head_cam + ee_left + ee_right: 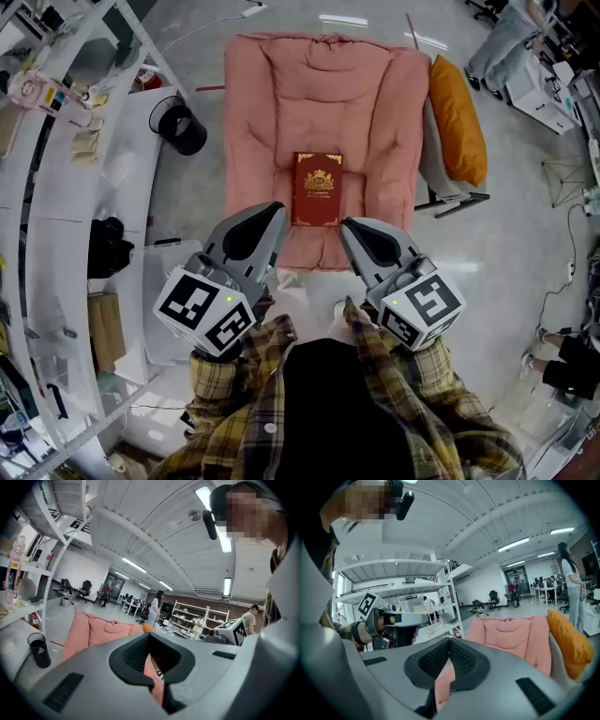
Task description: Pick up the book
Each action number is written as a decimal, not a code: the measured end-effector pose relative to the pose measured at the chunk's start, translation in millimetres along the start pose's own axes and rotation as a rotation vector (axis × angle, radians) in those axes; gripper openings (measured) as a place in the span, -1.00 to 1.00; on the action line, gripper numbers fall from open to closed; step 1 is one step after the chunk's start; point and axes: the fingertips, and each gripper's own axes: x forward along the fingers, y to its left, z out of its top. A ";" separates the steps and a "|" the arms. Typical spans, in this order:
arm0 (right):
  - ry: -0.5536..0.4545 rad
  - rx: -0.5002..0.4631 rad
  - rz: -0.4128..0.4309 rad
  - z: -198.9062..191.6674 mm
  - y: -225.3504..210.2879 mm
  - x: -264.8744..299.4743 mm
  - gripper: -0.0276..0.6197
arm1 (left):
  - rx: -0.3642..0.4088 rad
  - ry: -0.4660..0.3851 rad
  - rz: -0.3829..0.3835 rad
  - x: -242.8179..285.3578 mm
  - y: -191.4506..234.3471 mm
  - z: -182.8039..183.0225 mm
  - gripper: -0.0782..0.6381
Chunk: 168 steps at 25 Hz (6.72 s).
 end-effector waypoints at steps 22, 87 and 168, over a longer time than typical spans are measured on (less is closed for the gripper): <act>0.092 0.152 -0.298 -43.1 -71.9 34.4 -0.86 | -0.063 0.220 -0.197 76.2 62.2 -46.9 -0.77; 0.504 0.630 0.131 -447.7 -347.2 286.3 0.17 | -0.219 0.549 -0.120 263.8 186.2 -345.8 -0.77; 0.375 0.520 0.229 -248.9 -332.9 276.2 -0.13 | -0.075 0.419 0.024 297.7 215.9 -187.6 -0.77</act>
